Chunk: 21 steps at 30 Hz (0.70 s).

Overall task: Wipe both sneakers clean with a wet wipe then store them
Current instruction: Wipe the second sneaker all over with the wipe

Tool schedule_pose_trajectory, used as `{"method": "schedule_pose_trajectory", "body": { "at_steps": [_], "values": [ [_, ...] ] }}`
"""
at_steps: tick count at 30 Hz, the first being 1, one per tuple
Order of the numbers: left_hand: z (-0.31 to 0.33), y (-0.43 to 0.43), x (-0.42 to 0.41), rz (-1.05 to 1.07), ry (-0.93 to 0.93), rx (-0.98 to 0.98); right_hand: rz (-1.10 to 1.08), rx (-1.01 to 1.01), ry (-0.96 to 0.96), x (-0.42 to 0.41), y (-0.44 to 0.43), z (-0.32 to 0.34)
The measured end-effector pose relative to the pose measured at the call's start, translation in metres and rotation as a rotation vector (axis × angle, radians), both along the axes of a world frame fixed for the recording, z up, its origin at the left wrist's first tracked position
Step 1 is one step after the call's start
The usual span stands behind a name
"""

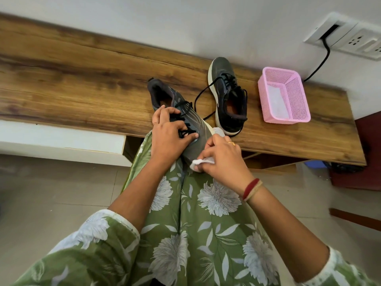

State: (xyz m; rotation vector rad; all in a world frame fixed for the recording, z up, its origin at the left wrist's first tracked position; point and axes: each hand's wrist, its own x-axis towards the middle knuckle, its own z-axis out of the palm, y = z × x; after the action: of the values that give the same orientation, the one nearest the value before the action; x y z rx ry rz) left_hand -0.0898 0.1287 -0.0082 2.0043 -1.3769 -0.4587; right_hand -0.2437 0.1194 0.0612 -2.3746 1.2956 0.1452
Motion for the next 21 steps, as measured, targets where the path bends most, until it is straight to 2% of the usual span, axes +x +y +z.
{"method": "schedule_pose_trajectory", "body": {
  "at_steps": [4, 7, 10, 17, 21],
  "values": [
    [0.0, -0.001, -0.001, 0.007, 0.031, -0.007, 0.055, -0.158, 0.011, 0.009, 0.018, -0.014],
    [0.001, 0.0, -0.001, 0.008, 0.053, -0.008, -0.059, -0.241, -0.054, 0.023, 0.026, -0.028],
    [0.001, 0.0, 0.001, 0.007, 0.05, -0.005, -0.139, -0.231, -0.159, 0.025, 0.023, -0.031],
    [0.001, -0.001, 0.0, -0.007, 0.016, 0.004, -0.074, -0.23, -0.085, -0.015, 0.028, -0.005],
    [0.002, 0.0, 0.0, -0.015, 0.009, 0.018, -0.285, -0.05, -0.372, -0.013, 0.005, 0.008]
  ]
}}
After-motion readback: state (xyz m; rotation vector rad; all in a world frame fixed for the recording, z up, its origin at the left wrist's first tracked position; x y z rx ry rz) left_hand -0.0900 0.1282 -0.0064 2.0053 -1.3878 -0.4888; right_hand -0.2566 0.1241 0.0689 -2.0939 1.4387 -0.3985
